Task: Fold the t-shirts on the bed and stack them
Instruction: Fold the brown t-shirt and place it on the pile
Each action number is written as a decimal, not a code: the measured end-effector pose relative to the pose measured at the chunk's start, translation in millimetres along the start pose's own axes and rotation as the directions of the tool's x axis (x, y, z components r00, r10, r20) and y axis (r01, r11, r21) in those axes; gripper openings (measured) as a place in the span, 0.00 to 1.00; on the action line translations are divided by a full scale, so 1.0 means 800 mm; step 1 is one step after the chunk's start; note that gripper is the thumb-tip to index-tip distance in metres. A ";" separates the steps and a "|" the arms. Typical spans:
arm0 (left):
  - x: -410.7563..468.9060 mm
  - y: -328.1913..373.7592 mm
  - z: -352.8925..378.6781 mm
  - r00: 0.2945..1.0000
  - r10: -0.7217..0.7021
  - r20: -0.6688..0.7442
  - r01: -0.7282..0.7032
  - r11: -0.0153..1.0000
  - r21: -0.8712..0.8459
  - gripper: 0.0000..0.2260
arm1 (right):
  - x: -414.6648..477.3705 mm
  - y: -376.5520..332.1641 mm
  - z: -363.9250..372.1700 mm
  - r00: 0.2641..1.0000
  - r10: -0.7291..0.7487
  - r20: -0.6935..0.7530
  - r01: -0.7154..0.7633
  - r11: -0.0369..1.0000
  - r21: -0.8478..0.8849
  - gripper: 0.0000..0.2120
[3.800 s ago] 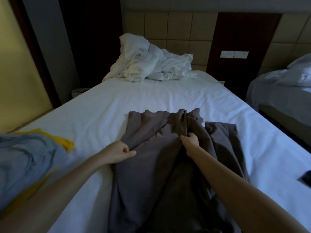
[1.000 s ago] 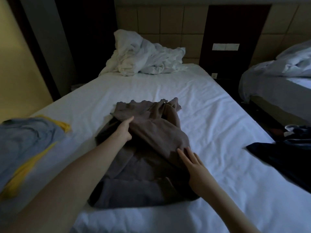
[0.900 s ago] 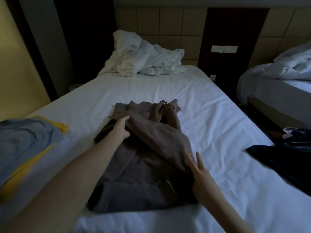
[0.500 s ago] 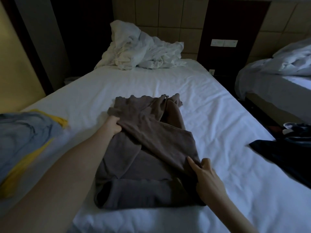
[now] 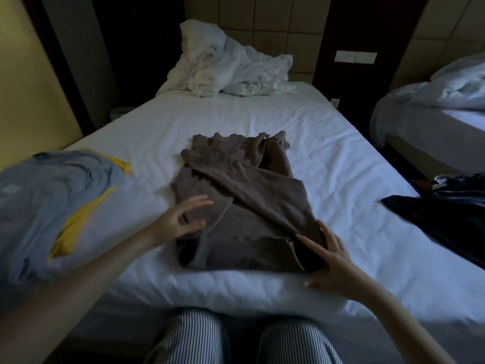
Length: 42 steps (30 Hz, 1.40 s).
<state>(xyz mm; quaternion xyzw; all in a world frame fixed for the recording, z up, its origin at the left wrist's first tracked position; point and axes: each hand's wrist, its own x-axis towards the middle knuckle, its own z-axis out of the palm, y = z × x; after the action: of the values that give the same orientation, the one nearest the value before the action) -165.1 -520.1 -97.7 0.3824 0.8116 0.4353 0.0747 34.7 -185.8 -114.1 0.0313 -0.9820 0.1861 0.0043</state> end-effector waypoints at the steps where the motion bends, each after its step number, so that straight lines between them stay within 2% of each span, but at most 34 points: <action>1: -0.019 -0.002 0.002 0.993 0.040 0.115 -0.051 0.995 0.091 0.27 | -0.003 0.002 0.003 1.000 -0.023 -0.013 0.023 1.000 -0.022 0.41; 2: -0.035 0.000 0.004 0.976 0.071 0.204 -0.112 0.974 0.195 0.32 | -0.005 0.002 0.004 0.998 -0.047 -0.043 0.047 0.999 -0.015 0.39; 4: -0.056 -0.003 0.008 0.950 0.099 0.295 -0.218 0.887 0.406 0.39 | -0.006 0.003 0.008 0.991 -0.079 -0.111 0.084 0.996 0.041 0.36; 6: -0.063 -0.008 0.018 0.963 0.119 0.244 -0.225 0.851 0.475 0.40 | -0.001 0.000 0.014 0.977 -0.082 -0.198 0.101 0.991 0.087 0.34; 7: -0.062 -0.008 0.023 0.982 0.113 0.152 -0.170 0.880 0.445 0.37 | 0.003 -0.004 0.017 0.970 -0.060 -0.237 0.088 0.990 0.112 0.31; 9: -0.055 0.010 0.029 0.996 -0.015 -0.086 0.030 0.982 0.184 0.32 | 0.012 -0.015 0.017 0.941 0.044 -0.335 0.018 0.983 0.181 0.24; 10: -0.050 0.018 0.031 0.977 -0.132 -0.165 0.146 0.986 0.076 0.29 | 0.016 -0.019 0.014 0.911 0.114 -0.396 -0.030 0.977 0.212 0.19; 11: -0.046 0.026 0.034 0.955 -0.197 -0.222 0.203 0.979 0.003 0.23 | 0.021 -0.023 0.009 0.878 0.188 -0.441 -0.085 0.966 0.243 0.15; 12: -0.045 0.034 0.034 0.944 -0.199 -0.262 0.209 0.978 0.011 0.17 | 0.026 -0.027 0.003 0.853 0.241 -0.462 -0.128 0.956 0.262 0.14; 13: -0.046 0.034 0.034 0.951 -0.145 -0.273 0.164 0.985 0.049 0.18 | 0.030 -0.030 -0.001 0.852 0.250 -0.460 -0.148 0.958 0.247 0.14; 15: -0.051 0.025 0.029 0.994 -0.010 -0.109 0.028 0.985 0.168 0.32 | 0.032 -0.035 -0.004 0.908 0.134 -0.396 -0.087 0.987 0.136 0.20; 16: -0.055 0.024 0.026 1.000 0.022 0.016 -0.026 0.956 0.292 0.33 | 0.031 -0.033 -0.001 0.940 0.042 -0.339 -0.023 0.998 0.058 0.21; 18: -0.061 0.018 0.022 0.973 -0.006 0.233 -0.129 0.819 0.559 0.32 | 0.025 -0.024 0.003 0.981 -0.069 -0.182 0.056 0.995 -0.077 0.23; 19: -0.063 0.016 0.021 0.960 -0.042 0.278 -0.148 0.764 0.628 0.36 | 0.020 -0.019 0.003 0.993 -0.055 -0.105 0.044 0.994 -0.105 0.23; 21: -0.063 0.016 0.025 0.968 -0.097 0.233 -0.090 0.731 0.676 0.41 | 0.015 -0.007 0.004 1.000 0.025 0.009 -0.023 0.993 -0.117 0.22; 24: -0.064 0.014 0.034 0.989 -0.079 0.124 -0.017 0.777 0.629 0.33 | 0.015 -0.003 0.007 0.998 0.041 0.047 -0.037 0.996 -0.086 0.24; 27: -0.055 0.022 0.036 0.996 0.081 -0.048 -0.048 0.876 0.480 0.19 | 0.013 -0.025 0.001 0.993 0.056 -0.102 -0.053 0.998 0.031 0.26; 29: -0.046 0.044 0.027 0.989 0.020 -0.146 0.050 0.885 0.463 0.12 | 0.014 -0.044 -0.012 0.973 0.105 -0.207 -0.115 0.993 -0.040 0.24; 31: -0.037 0.067 0.006 0.987 -0.050 -0.154 0.121 0.860 0.495 0.12 | 0.016 -0.059 -0.032 0.968 0.114 -0.224 -0.151 0.976 -0.157 0.24; 32: -0.036 0.077 -0.005 0.987 -0.093 -0.130 0.147 0.851 0.505 0.11 | 0.017 -0.065 -0.043 0.973 0.109 -0.201 -0.145 0.975 -0.171 0.22; 34: -0.042 0.091 -0.022 0.985 -0.169 -0.044 0.168 0.857 0.487 0.11 | 0.014 -0.075 -0.064 0.986 0.108 -0.126 -0.120 0.988 -0.094 0.16; 37: -0.065 0.106 -0.031 0.954 -0.254 0.157 0.162 0.882 0.443 0.11 | -0.003 -0.089 -0.090 0.984 0.127 0.122 -0.133 0.990 0.041 0.13; 40: -0.095 0.113 -0.037 0.849 -0.360 0.387 0.242 0.915 0.322 0.10 | -0.033 -0.111 -0.108 0.898 0.119 0.423 -0.193 0.971 0.137 0.11; 42: -0.110 0.112 -0.046 0.783 -0.401 0.476 0.333 0.916 0.224 0.13 | -0.049 -0.120 -0.116 0.853 0.069 0.517 -0.238 0.934 0.267 0.11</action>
<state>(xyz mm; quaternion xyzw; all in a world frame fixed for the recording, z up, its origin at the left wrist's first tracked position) -70.8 -574.6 -25.3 0.3227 0.8470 0.2421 0.3463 79.4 -238.8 6.9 -0.0010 -0.9049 0.3288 -0.2702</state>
